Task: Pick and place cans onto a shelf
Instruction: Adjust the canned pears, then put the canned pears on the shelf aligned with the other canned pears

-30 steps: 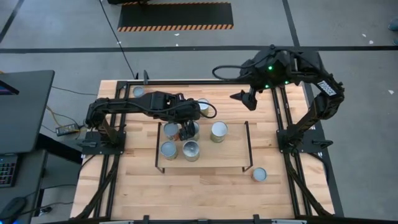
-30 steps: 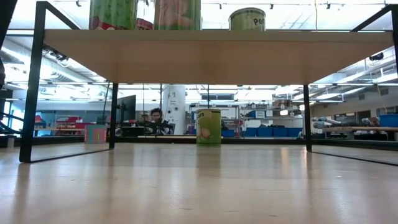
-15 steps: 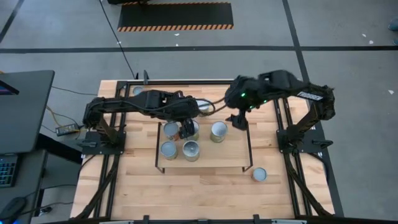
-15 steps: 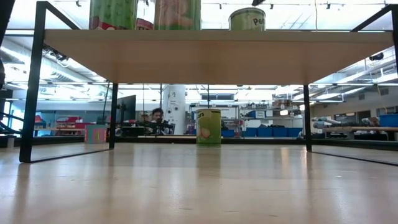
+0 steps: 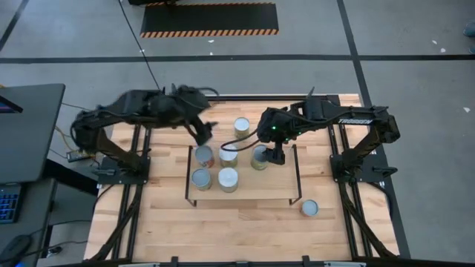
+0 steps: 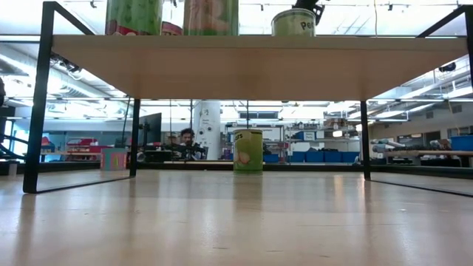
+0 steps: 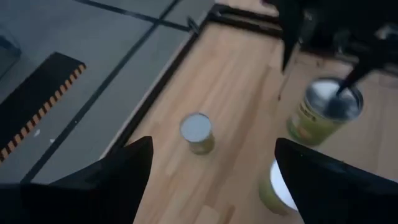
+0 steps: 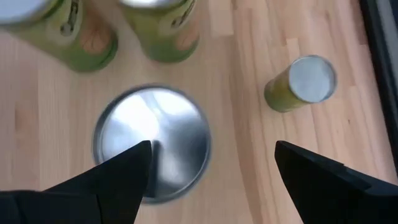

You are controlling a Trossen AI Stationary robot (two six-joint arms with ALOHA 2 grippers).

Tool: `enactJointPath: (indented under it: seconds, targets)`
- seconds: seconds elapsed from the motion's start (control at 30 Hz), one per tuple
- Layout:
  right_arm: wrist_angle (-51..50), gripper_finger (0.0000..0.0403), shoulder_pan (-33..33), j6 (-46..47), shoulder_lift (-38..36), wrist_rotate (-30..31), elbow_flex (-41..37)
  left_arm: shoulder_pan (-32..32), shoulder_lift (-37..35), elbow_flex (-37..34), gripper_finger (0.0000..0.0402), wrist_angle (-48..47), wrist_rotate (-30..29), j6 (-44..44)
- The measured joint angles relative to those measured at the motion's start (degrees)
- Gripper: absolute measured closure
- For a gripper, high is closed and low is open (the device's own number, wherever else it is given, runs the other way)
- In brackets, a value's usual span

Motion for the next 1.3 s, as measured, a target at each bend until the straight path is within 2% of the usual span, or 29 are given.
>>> enactJointPath:
  seconds: [0.27,0.53,1.0,1.1,1.3]
  targets:
    - [5.7,0.0054,0.0,-0.7,-0.2,-0.3,-3.8,1.9,-4.4,0.0,0.0059,1.5,-1.3,-1.2]
    - [8.0,0.0054,0.0,2.8,0.0,3.2,-4.1,2.2,-4.7,0.0,0.0059,2.2,-1.4,-1.2]
    - [10.6,0.0054,0.0,3.0,0.1,1.8,-4.2,2.2,-4.7,0.0,0.0059,3.7,-1.5,-1.2]
    - [11.0,0.0054,0.0,3.0,0.1,-0.7,-2.2,2.2,-4.7,0.0,0.0059,3.7,-1.6,-1.2]
    - [13.7,0.0054,-3.0,1.1,0.0,-1.1,4.7,3.1,-5.3,0.0,0.0059,6.1,-1.6,-0.2]
